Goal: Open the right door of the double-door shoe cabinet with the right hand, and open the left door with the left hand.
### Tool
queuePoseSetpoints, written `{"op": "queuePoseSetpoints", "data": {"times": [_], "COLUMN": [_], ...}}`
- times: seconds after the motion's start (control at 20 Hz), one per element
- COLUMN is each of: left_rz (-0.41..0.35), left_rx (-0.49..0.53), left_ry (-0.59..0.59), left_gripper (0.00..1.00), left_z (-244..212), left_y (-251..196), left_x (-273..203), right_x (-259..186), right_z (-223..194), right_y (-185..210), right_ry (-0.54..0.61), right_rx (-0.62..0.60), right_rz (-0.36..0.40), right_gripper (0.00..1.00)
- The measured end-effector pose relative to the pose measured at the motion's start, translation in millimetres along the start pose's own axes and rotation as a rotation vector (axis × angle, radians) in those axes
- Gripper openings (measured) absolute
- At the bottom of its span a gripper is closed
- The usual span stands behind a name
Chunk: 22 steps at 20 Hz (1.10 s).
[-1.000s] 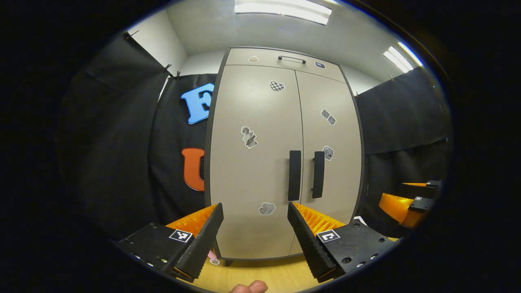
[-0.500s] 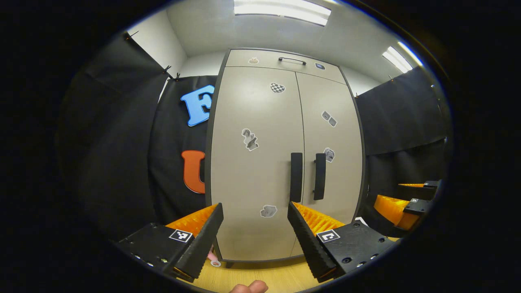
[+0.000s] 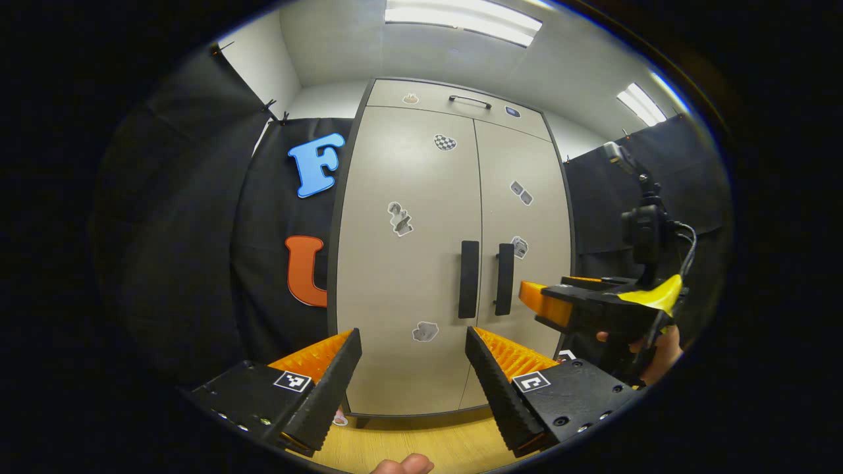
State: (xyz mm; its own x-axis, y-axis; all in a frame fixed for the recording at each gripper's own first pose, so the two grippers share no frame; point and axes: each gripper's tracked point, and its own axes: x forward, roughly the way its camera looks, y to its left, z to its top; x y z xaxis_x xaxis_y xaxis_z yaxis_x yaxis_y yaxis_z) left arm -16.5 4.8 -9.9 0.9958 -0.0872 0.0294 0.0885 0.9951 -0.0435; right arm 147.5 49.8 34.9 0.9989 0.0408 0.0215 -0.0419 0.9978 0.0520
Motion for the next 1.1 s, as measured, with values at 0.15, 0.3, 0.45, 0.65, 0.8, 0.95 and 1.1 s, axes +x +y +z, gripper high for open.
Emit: {"op": "queuePoseSetpoints", "data": {"times": [0.15,0.3,0.45,0.65,0.8,0.95,1.1], "left_rz": [0.03,0.05,0.062,0.083,0.091,0.1,0.095], "left_rx": [0.027,0.037,0.024,-0.002,-0.013,-0.011,-0.011], "left_ry": [0.002,0.006,0.018,0.039,0.065,0.06,0.042], "left_gripper": [0.95,0.95,0.95,0.95,0.95,0.95,0.95], "left_z": [-3,-8,-13,-23,-32,-31,-27], "left_y": [13,22,30,41,44,47,45], "left_x": [-7,-12,-15,-12,-10,-9,-9], "right_x": [37,65,80,89,90,90,91], "right_z": [6,-1,-7,-8,-9,-10,-10], "right_y": [-3,-7,-6,-1,0,0,-1], "right_ry": [-0.003,0.03,0.063,0.067,0.069,0.065,0.066], "right_rx": [0.011,-0.004,0.007,0.012,0.018,0.013,-0.007], "right_rz": [-0.025,-0.045,-0.044,-0.033,-0.02,-0.019,-0.017], "right_gripper": [1.0,1.0,1.0,1.0,0.97,0.93,0.98]}}
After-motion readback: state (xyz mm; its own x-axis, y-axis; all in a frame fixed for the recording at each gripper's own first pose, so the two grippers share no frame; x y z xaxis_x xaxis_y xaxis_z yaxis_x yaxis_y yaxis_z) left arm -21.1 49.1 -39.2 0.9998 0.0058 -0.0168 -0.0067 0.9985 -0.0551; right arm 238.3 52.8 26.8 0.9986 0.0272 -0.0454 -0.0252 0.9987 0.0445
